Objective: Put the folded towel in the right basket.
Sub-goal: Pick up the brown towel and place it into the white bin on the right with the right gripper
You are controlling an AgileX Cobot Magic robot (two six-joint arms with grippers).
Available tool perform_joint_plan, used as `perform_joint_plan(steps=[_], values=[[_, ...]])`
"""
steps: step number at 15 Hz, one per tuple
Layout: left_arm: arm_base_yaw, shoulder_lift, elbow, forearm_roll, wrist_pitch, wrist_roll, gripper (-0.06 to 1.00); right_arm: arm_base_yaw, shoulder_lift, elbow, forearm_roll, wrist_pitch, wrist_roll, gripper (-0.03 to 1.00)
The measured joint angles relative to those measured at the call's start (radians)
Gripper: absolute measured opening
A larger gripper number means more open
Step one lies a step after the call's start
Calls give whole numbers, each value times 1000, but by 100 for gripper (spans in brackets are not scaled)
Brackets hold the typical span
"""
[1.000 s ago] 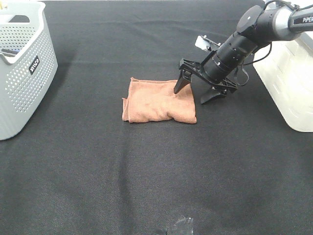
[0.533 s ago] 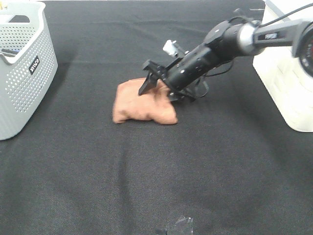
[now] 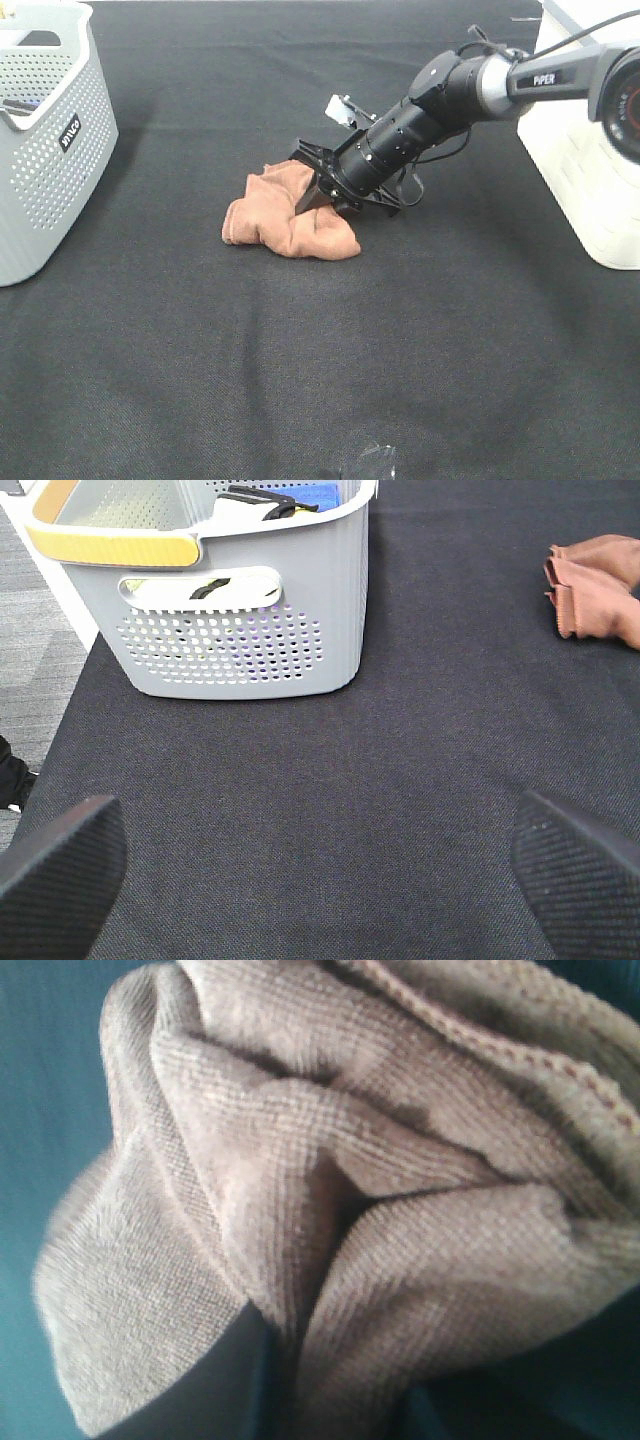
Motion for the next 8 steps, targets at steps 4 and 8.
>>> perform_joint_plan(steps=[4, 8], values=[[0, 0, 0, 0, 0, 0, 97, -62, -270, 18, -113, 173, -15, 25], [0, 0, 0, 0, 0, 0, 97, -259, -506, -129, -130, 287, -15, 25]])
